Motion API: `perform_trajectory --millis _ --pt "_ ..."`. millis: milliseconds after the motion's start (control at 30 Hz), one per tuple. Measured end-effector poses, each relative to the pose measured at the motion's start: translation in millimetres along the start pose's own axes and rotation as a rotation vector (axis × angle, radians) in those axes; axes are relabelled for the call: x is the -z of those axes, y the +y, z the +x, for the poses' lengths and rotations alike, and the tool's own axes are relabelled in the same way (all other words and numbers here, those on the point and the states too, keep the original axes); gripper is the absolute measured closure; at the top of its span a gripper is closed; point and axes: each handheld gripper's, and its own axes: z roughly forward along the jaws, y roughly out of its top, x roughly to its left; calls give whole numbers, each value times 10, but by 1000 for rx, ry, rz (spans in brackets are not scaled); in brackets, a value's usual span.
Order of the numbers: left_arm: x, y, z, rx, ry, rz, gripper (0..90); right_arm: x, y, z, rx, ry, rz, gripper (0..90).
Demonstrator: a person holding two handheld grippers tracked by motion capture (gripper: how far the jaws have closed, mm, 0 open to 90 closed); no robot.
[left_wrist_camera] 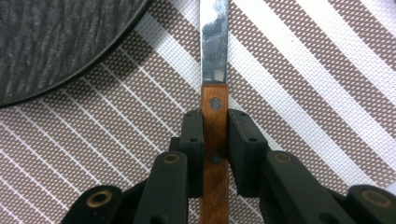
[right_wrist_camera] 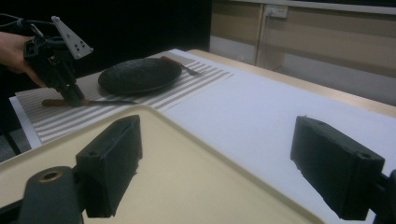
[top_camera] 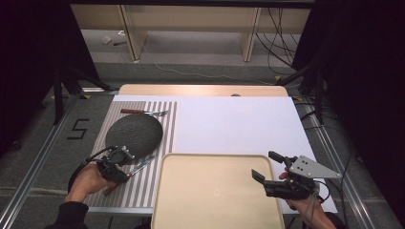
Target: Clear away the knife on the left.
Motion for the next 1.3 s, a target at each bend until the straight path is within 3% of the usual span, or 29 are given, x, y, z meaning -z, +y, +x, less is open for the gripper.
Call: perform_trajectory --millis 267,500,767,867,1033,1300 --pt "71 -3 0 45 -49 -51 769 -1 -3 -1 1 0 2 176" --pt "181 33 -50 94 -125 -148 769 4 -1 0 0 0 -1 176" --pt "308 129 -239 95 -167 -218 769 4 1 2 -1 0 -3 176" --pt "361 158 -346 78 -182 -248 769 6 0 1 0 0 -4 176" --pt "413 230 -531 37 -205 -262 769 6 -1 3 0 0 -2 176" --pt "388 312 -672 30 -247 -269 769 5 0 2 -1 0 -4 176"
